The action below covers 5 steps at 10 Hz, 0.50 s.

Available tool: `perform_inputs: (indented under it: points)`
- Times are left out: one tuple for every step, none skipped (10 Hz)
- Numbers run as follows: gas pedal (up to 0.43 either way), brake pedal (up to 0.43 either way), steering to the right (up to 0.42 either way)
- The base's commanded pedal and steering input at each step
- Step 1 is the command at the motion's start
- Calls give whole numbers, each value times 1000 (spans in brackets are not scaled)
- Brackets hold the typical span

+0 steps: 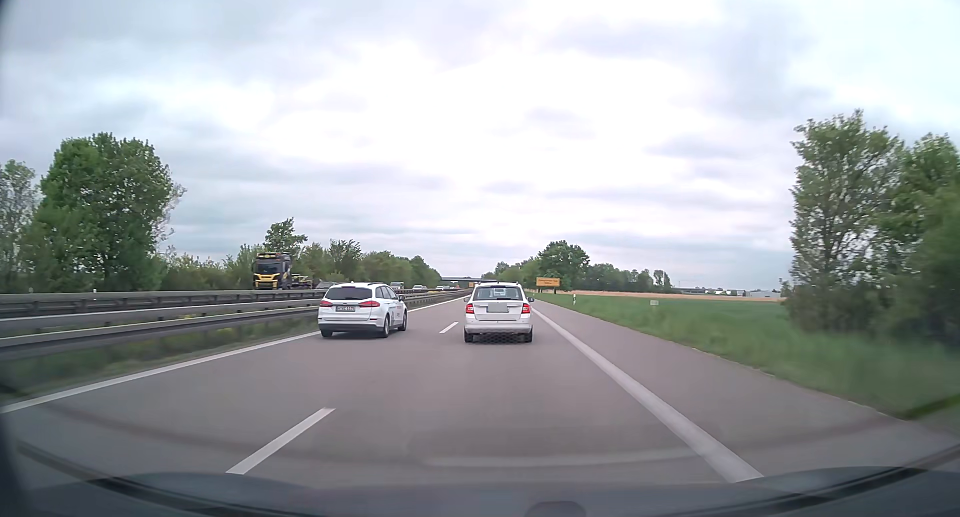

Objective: Follow the waypoints while adhering to traffic rules and regulations

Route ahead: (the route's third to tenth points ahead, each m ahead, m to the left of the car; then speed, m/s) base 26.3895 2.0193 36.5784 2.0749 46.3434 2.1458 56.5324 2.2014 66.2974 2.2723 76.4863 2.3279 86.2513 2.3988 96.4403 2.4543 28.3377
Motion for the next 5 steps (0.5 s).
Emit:
perform_inputs:
  points:
    - [138, 0, -1]
    - [138, 0, -1]
    - [138, 0, -1]
    - [138, 0, -1]
    - [138, 0, 0]
